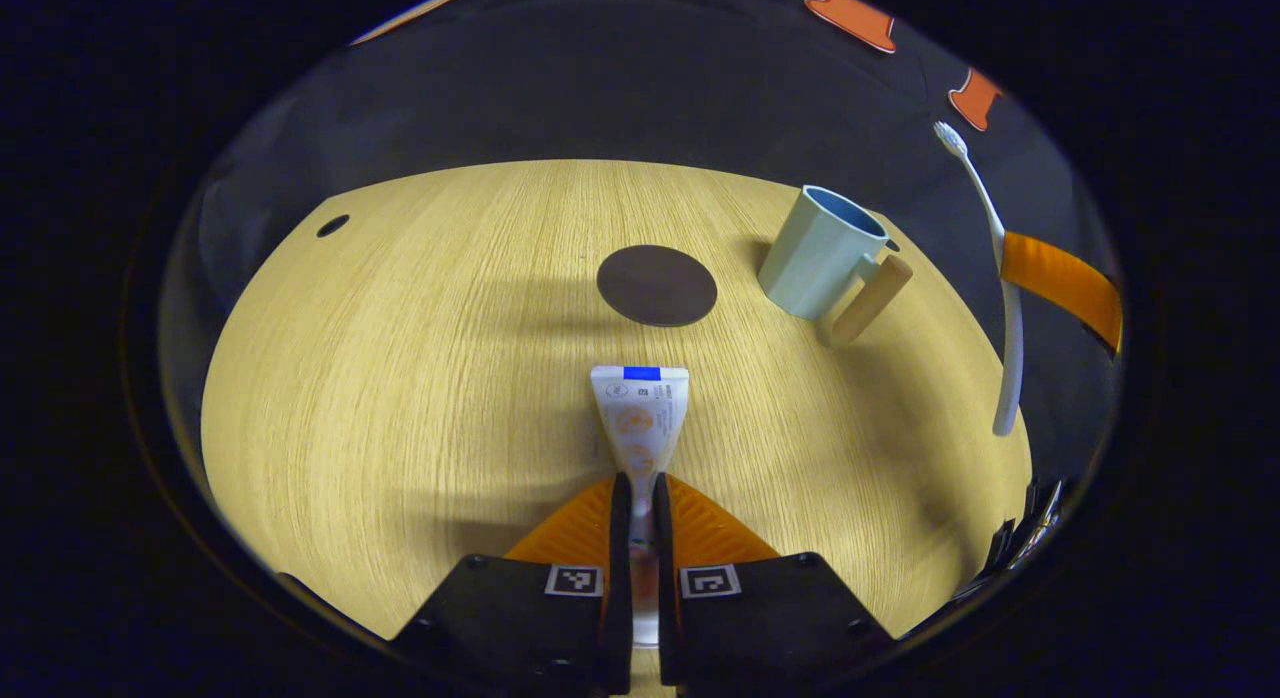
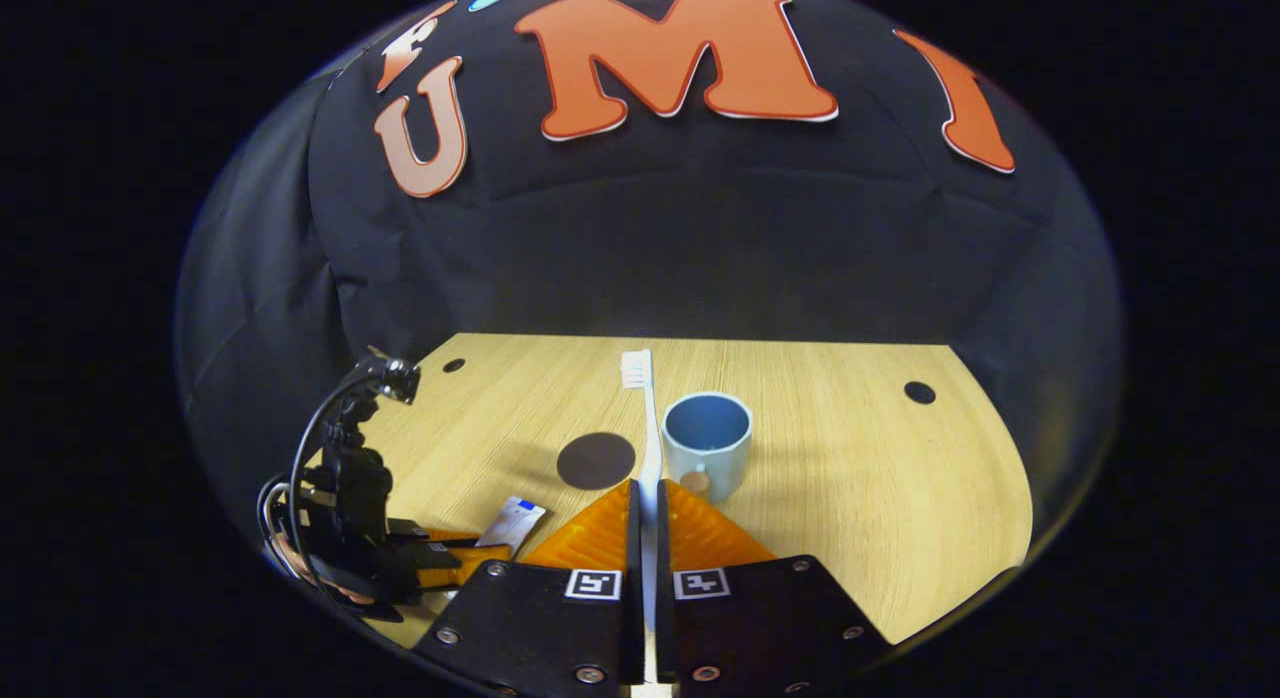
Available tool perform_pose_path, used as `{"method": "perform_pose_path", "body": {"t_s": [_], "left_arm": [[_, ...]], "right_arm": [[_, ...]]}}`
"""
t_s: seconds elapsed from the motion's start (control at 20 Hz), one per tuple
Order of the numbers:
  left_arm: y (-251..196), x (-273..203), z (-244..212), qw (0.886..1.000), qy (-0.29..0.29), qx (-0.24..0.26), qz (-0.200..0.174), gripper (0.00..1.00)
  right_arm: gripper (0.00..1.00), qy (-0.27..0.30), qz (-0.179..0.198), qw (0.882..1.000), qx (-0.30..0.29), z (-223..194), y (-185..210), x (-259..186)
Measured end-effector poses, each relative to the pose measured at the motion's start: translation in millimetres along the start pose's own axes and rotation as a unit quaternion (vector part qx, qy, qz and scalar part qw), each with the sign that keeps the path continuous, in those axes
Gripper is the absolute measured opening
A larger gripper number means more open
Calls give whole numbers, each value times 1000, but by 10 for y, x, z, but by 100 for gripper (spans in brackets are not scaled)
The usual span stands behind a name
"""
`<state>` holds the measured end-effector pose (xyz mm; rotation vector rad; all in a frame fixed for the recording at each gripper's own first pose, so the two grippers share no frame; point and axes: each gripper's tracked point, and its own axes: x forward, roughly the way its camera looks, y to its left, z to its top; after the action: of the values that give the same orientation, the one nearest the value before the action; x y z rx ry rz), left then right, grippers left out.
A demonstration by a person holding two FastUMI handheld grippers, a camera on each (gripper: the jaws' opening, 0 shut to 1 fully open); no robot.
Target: Put the toothbrush and toothpaste on the desktop into the cup, then pick up the cup and place it on the coaster on the desktop.
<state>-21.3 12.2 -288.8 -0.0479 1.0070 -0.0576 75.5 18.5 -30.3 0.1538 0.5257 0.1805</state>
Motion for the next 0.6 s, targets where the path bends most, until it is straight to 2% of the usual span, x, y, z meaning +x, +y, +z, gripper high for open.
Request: {"method": "perform_pose_path", "body": {"t_s": [0.4,0.6], "left_arm": [[28,44,-24,997,-77,22,-10,14],[1,-128,72,995,-96,30,-10,13]], "right_arm": [[5,-97,-5,995,-8,302,-327,605],[5,-150,4,989,-13,527,-414,656]]}}
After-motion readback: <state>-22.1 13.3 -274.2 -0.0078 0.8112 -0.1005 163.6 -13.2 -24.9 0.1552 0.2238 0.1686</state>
